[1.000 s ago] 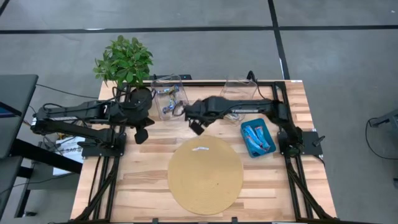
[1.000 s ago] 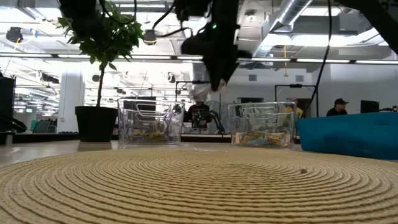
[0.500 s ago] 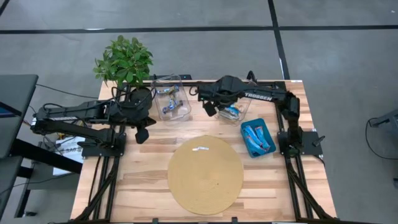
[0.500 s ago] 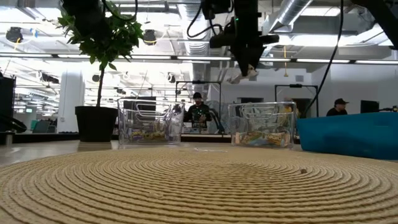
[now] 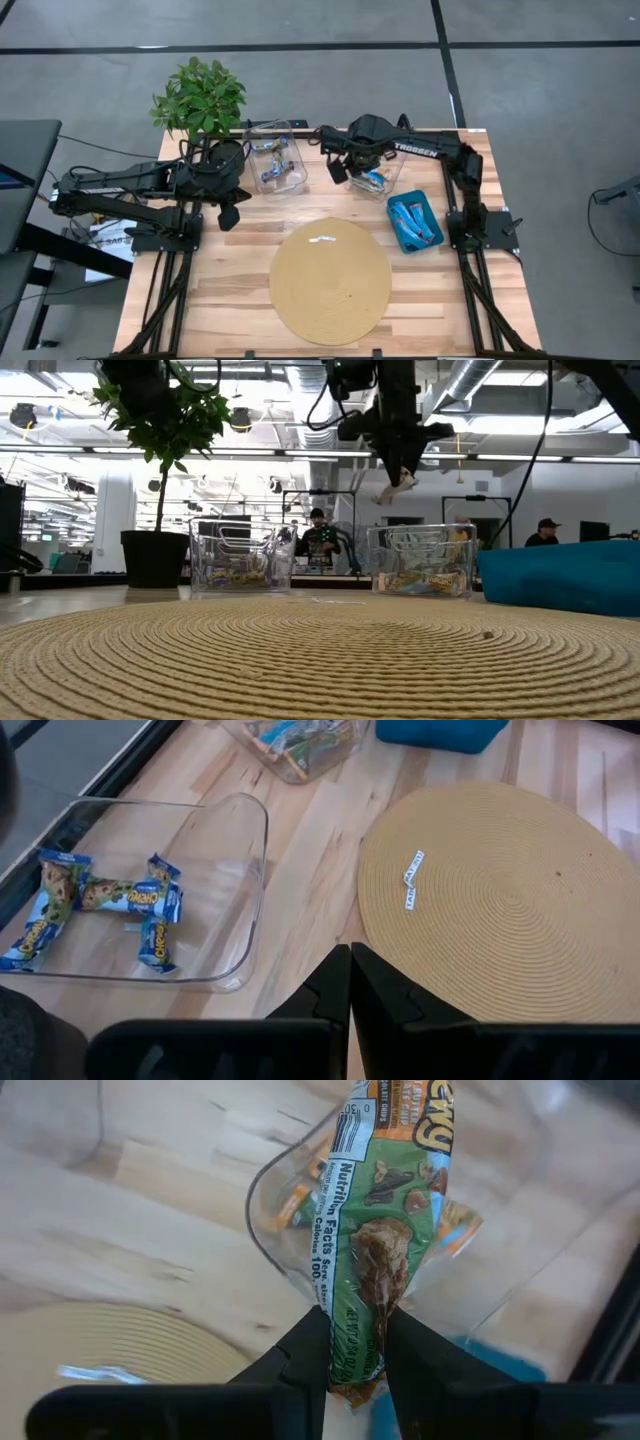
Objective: Pick and place Granola Bars by type
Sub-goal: Put the yellow granola bar into the right transparent bin
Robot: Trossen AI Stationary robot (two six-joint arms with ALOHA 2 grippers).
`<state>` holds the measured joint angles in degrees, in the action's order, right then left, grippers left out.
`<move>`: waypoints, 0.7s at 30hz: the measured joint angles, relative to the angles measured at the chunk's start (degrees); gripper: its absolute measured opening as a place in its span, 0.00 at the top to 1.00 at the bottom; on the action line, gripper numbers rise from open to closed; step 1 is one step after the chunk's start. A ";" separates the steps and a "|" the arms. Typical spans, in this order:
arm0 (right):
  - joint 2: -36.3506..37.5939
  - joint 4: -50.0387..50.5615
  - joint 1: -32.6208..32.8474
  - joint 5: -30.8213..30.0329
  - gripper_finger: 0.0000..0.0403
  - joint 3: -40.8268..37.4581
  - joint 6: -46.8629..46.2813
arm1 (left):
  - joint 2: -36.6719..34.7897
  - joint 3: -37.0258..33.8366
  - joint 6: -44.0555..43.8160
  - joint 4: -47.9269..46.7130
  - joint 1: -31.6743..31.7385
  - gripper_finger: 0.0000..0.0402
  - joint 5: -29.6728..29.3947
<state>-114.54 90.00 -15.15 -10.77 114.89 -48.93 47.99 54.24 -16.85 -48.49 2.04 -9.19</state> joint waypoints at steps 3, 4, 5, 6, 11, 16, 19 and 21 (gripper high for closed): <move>0.00 0.00 -1.11 1.89 0.82 0.00 -4.24 | 0.00 0.00 -0.50 0.01 0.00 1.00 -0.04; 0.00 0.00 -1.42 1.85 0.82 0.00 -5.39 | 0.00 0.00 -0.54 0.02 0.00 1.00 -0.05; 0.00 0.02 -1.81 1.84 0.82 0.00 -6.62 | 0.00 0.00 -0.55 0.01 0.00 1.00 -0.07; 0.00 0.02 -2.27 1.84 0.82 0.00 -7.83 | 0.00 0.00 -0.59 0.01 0.01 1.00 -0.07; 0.00 0.02 -4.74 1.91 0.82 -0.86 -17.39 | 0.00 0.00 -1.13 0.92 0.00 1.00 -0.07; -0.09 0.02 -5.90 2.39 0.82 -1.79 -28.77 | 0.00 0.00 -1.41 3.10 0.01 1.00 1.02; -0.09 -0.20 -5.89 2.16 0.82 -1.81 -31.45 | 0.00 0.00 -1.43 3.58 0.00 1.00 1.52; -0.09 -0.20 -5.93 2.00 0.82 -1.81 -32.10 | 0.00 0.00 -1.43 3.56 0.00 1.00 1.81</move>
<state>-114.63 89.79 -21.08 -8.78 113.08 -81.03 47.99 54.24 -18.28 -44.93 2.04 -7.38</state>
